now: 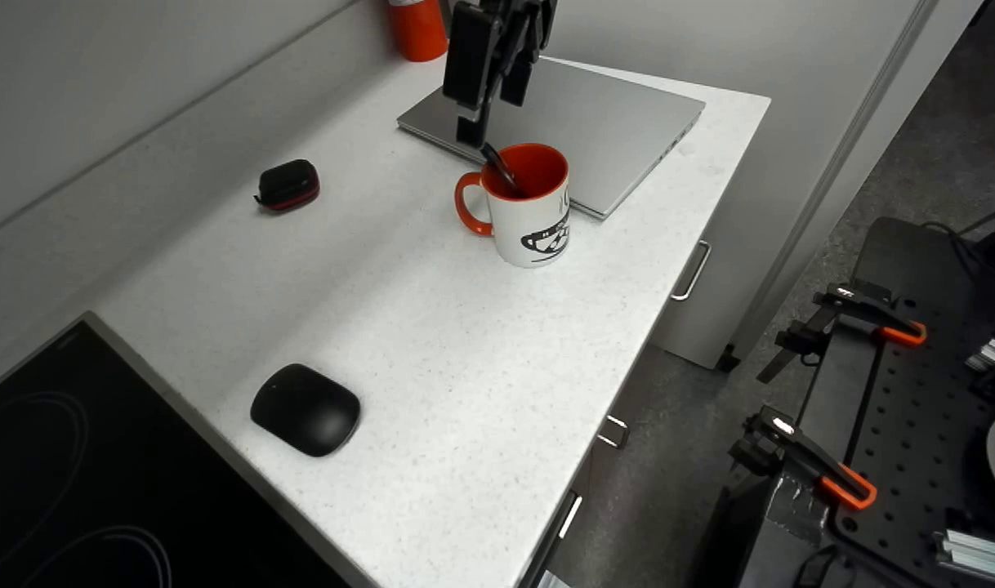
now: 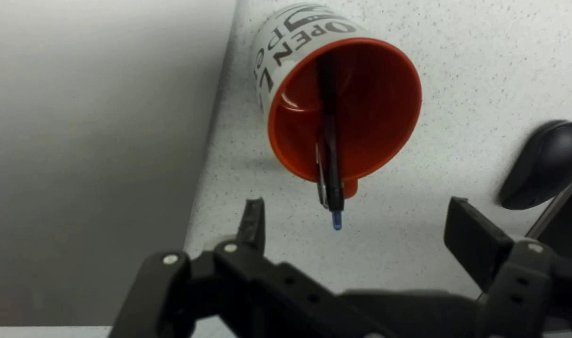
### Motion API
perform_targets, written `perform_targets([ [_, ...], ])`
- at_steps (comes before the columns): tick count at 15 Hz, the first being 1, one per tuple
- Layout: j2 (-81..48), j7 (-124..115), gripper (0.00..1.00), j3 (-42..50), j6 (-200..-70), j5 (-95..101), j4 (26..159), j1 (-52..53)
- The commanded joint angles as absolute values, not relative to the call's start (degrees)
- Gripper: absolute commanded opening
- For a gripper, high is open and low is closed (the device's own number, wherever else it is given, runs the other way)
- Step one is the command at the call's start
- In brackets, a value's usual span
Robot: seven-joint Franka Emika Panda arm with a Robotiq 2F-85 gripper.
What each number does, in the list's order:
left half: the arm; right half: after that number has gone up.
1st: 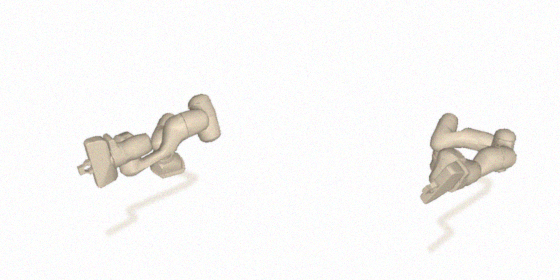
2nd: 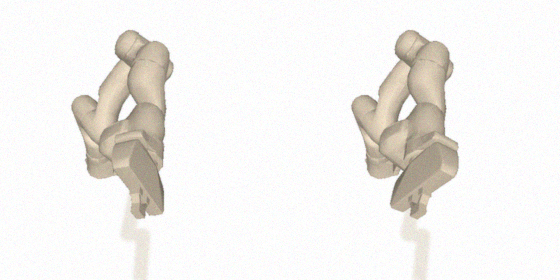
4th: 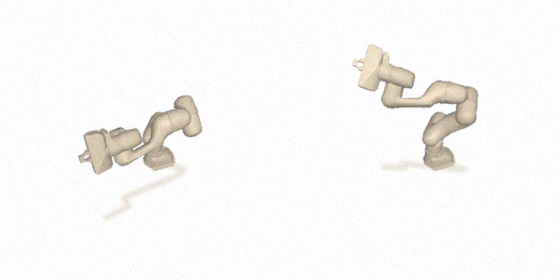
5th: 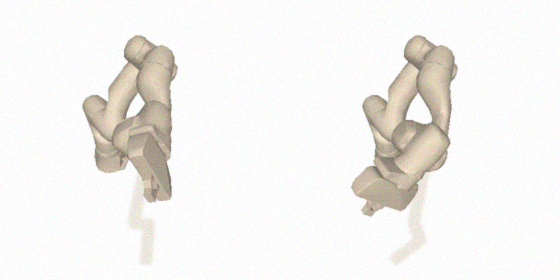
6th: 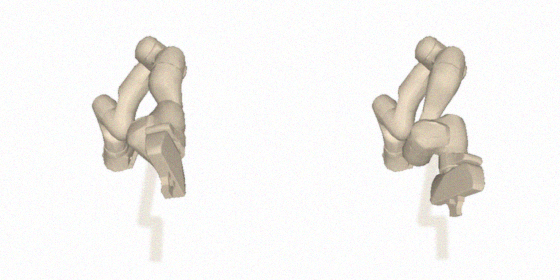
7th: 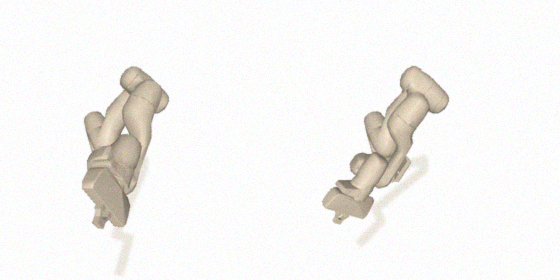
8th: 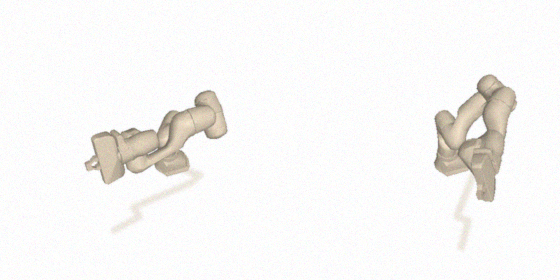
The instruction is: Put the pen on the counter
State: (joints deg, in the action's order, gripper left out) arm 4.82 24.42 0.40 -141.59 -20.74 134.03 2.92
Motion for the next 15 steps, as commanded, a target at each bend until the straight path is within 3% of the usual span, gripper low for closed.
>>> perform_targets([
  [1,4.7,24.3,1.0,0.5,-141.5,-21.0,133.9,3.0],
  [13,2.9,21.3,1.0,-1.9,-145.2,-17.6,134.3,3.4],
  [14,2.8,21.0,0.76,-2.0,-145.5,-17.4,134.3,3.4],
  [15,2.6,21.1,0.74,-2.1,-145.7,-17.5,134.2,3.4],
])
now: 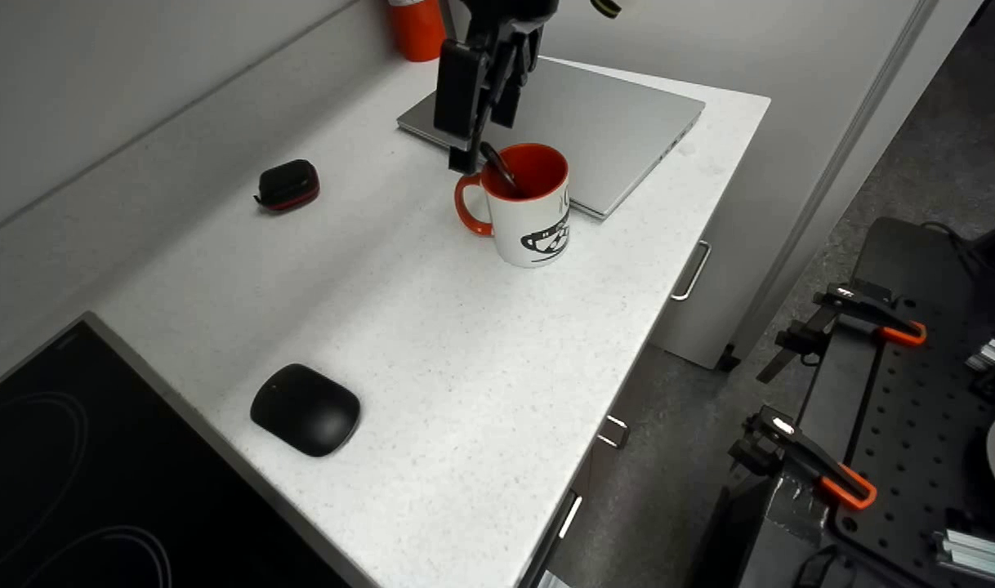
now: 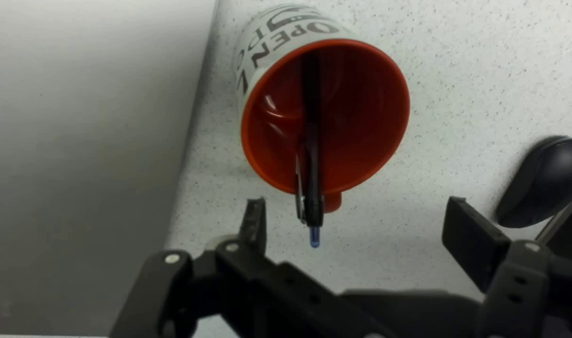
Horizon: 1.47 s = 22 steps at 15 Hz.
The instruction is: Put the pen on the counter
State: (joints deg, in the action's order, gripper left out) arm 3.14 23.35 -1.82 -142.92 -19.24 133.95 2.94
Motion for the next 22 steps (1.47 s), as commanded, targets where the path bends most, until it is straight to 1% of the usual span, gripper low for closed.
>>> perform_targets([
  [1,2.5,21.1,0.68,-2.2,-145.7,-17.6,134.2,3.4],
  [4,2.2,21.1,0.42,-2.2,-146.0,-17.8,134.1,3.3],
  [6,2.1,21.1,0.28,-2.1,-146.1,-17.8,134.1,3.2],
  [9,1.9,21.2,0.04,-2.0,-146.1,-17.8,134.0,3.1],
  [10,1.8,21.2,0.0,-2.0,-146.1,-17.8,134.0,3.0],
  [11,1.8,21.2,0.0,-1.9,-146.5,-17.8,133.9,2.9],
  [12,1.8,21.1,0.03,-1.8,-146.7,-17.7,133.9,2.9],
  [13,2.0,20.9,0.0,-1.7,-147.1,-17.4,134.1,2.8],
  [14,2.5,20.9,0.03,-1.7,-147.1,-17.0,134.5,2.8],
  [22,7.8,19.6,0.02,-0.2,-146.5,-14.5,136.4,2.2],
])
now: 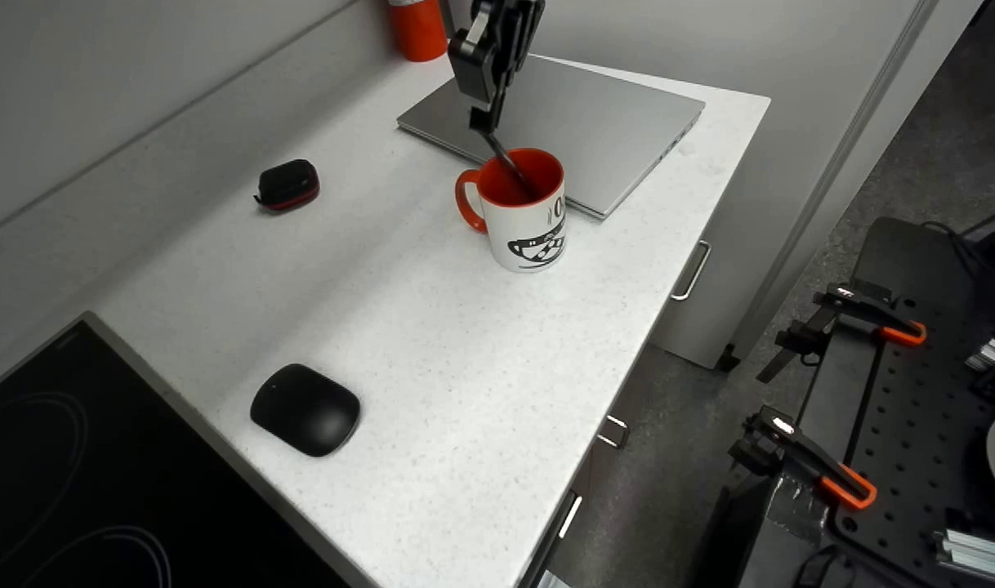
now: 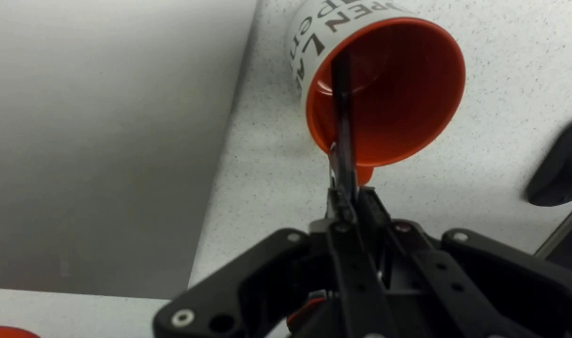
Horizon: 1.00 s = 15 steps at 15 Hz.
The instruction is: Put the pen on the counter
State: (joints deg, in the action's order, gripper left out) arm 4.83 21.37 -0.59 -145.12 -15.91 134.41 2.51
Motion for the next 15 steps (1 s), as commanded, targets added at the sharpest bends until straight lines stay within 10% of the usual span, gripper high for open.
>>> perform_targets([
  [1,8.6,20.0,0.02,0.1,-146.0,-15.1,136.3,2.4],
  [15,16.1,31.7,0.02,4.8,-138.6,-32.8,131.8,15.8],
])
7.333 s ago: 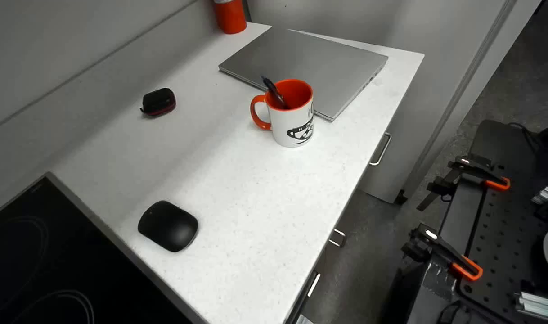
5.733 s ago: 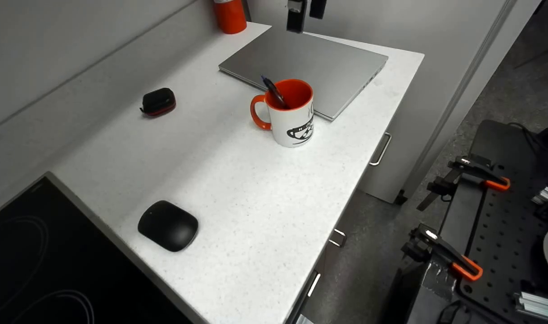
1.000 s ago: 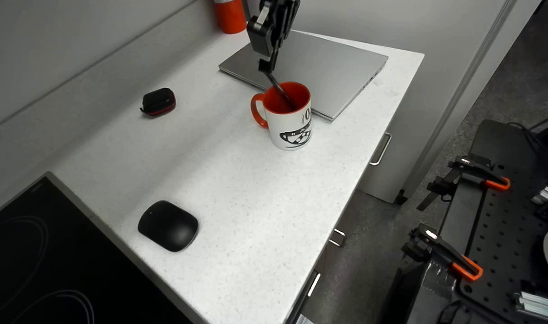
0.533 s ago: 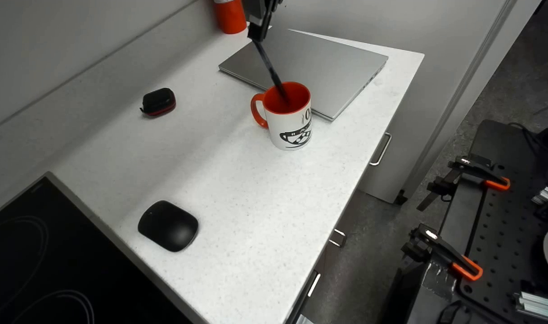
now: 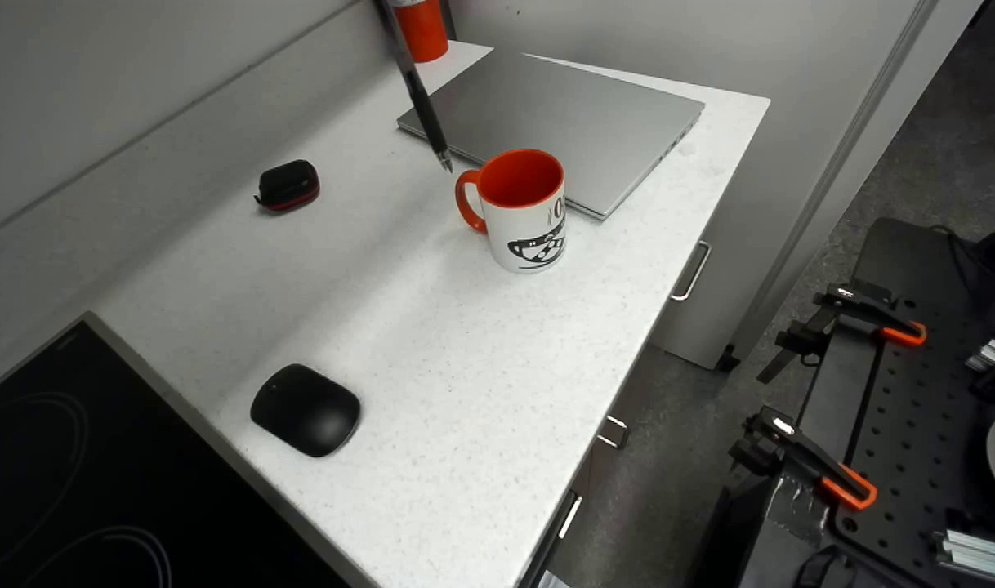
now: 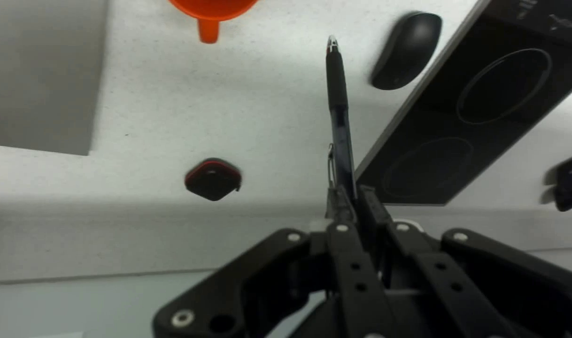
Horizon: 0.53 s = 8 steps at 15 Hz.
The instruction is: Put the pen on the counter
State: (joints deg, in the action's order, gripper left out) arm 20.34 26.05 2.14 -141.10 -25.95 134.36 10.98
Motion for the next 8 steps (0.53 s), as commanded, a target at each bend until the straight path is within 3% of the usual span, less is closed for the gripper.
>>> perform_targets([
  [1,14.1,33.5,0.02,5.0,-137.7,-35.2,131.4,16.8],
  [8,-4.2,34.9,0.02,-1.3,-136.6,-36.7,125.2,13.3],
])
